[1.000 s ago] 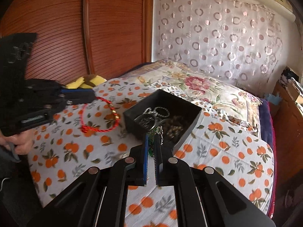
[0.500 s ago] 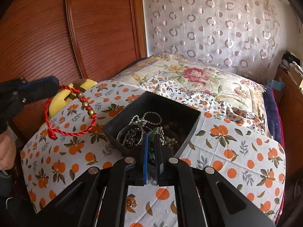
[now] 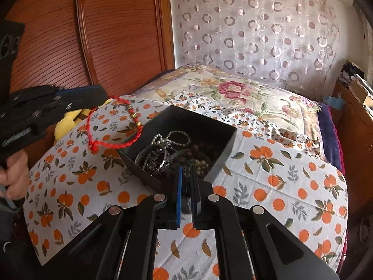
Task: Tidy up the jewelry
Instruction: 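Lower the red string bracelet into the box and open the left gripper while the right gripper releases the charm, then grasp the gold ring with the left gripper while the right gripper grasps the brown flower charm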
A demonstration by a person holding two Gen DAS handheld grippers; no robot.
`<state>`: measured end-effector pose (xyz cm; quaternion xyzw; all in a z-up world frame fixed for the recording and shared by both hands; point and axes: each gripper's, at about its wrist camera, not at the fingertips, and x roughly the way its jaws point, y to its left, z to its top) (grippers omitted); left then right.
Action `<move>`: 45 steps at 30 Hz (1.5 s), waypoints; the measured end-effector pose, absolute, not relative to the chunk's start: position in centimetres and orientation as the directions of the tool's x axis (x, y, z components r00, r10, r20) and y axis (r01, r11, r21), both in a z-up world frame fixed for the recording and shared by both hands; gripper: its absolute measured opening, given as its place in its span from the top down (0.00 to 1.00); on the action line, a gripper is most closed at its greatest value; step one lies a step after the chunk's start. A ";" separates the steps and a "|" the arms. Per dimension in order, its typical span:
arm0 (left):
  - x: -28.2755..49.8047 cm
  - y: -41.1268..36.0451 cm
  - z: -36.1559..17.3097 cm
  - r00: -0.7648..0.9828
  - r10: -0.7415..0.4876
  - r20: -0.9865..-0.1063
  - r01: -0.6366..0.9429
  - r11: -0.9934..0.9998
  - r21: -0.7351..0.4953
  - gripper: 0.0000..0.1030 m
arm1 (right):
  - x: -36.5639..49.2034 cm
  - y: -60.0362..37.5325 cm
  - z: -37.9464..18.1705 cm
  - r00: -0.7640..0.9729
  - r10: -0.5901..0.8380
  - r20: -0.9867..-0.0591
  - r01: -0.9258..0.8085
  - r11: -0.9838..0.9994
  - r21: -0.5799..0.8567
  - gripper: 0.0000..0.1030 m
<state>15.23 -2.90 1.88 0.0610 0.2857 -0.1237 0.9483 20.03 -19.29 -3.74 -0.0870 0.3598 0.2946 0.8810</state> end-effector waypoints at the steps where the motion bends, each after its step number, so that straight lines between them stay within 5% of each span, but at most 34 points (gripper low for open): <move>1: 15.5 -3.0 1.8 0.805 -0.195 -0.560 0.266 0.963 0.047 0.98 | 19.9 -19.4 -3.8 0.567 0.456 -0.686 -0.581 0.812 0.059 0.93; 10: 17.0 -4.0 1.3 0.796 -0.188 -0.576 0.267 0.962 0.056 0.97 | 18.3 -20.1 -4.5 0.569 0.453 -0.686 -0.586 0.809 0.048 0.93; 24: 14.8 -2.9 -0.4 0.784 -0.179 -0.594 0.263 0.963 0.056 0.73 | 16.0 -20.1 -6.1 0.542 0.467 -0.698 -0.608 0.792 0.058 0.93; 28: 13.5 -2.4 -1.4 0.774 -0.185 -0.606 0.267 0.962 0.047 0.71 | 15.3 -19.5 -7.2 0.519 0.468 -0.715 -0.621 0.782 0.061 0.75; 44: 11.6 -2.1 -6.8 0.689 -0.185 -0.700 0.295 0.955 0.038 0.65 | 14.3 -17.1 -10.2 0.453 0.404 -0.794 -0.669 0.743 -0.003 0.75; 45: 11.6 -2.1 -7.0 0.683 -0.188 -0.706 0.298 0.954 0.034 0.64 | 14.3 -17.0 -10.2 0.451 0.404 -0.796 -0.672 0.740 -0.006 0.82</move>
